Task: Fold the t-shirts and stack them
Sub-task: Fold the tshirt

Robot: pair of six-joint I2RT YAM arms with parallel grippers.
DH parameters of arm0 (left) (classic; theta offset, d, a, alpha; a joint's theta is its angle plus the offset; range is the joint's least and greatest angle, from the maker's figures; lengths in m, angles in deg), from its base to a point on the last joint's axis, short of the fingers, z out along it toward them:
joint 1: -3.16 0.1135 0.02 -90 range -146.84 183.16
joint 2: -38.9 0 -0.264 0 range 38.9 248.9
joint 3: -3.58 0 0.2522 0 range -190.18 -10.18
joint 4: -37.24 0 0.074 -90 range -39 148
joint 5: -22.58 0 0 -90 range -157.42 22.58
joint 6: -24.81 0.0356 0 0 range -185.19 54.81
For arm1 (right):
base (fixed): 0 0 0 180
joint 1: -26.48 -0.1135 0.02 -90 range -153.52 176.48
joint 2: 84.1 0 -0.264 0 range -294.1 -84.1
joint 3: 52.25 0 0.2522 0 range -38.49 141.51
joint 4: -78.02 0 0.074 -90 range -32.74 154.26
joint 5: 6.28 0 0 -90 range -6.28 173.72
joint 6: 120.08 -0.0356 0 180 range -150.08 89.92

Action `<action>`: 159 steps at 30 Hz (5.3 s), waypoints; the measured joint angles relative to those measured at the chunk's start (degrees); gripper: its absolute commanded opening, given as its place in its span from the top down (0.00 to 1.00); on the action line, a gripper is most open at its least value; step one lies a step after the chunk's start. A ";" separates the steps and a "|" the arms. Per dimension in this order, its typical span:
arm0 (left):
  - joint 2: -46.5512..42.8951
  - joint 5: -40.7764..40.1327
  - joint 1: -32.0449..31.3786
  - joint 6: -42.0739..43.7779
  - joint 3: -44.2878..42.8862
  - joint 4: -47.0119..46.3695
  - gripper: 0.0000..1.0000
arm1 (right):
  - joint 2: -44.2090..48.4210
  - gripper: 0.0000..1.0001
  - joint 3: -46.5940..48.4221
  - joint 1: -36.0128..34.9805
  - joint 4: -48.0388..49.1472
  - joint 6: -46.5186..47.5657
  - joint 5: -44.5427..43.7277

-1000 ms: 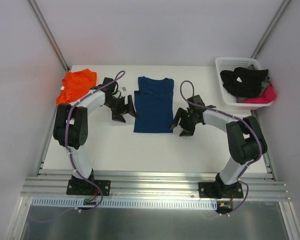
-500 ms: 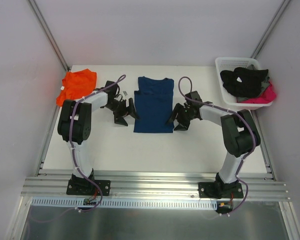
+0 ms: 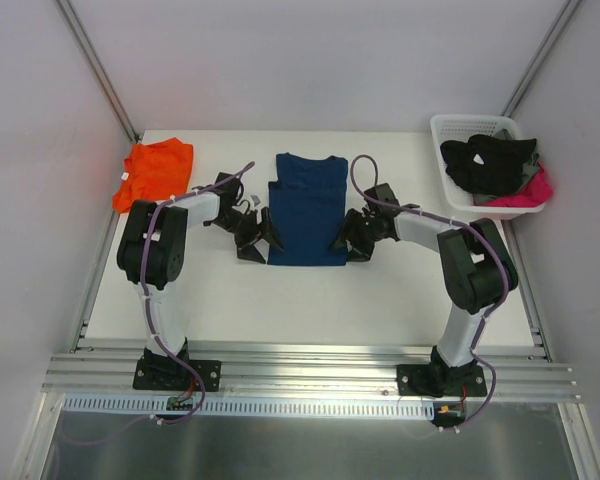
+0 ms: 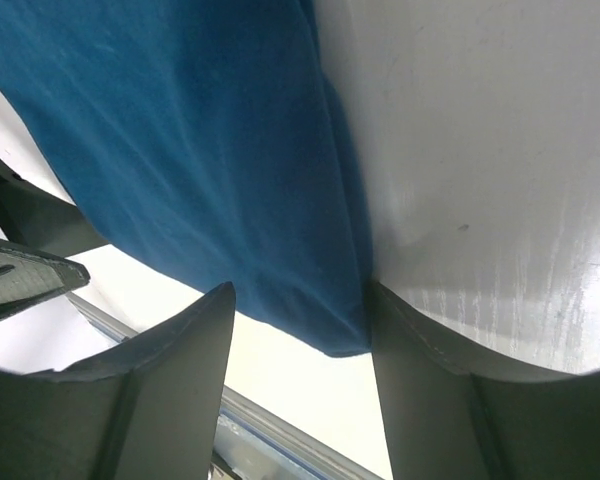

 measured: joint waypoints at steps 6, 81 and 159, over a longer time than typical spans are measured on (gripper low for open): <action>0.00 0.11 -0.96 -0.68 0.09 -0.81 0.33 | 0.00 0.43 -0.76 -0.39 0.87 -0.11 0.79; -4.61 -0.39 -1.90 -2.08 3.41 -2.86 1.00 | 8.79 1.00 -4.28 2.43 1.97 5.62 2.75; -7.98 -11.10 -13.90 16.24 -2.95 2.47 0.62 | 10.19 1.00 8.57 7.21 -1.55 10.51 4.22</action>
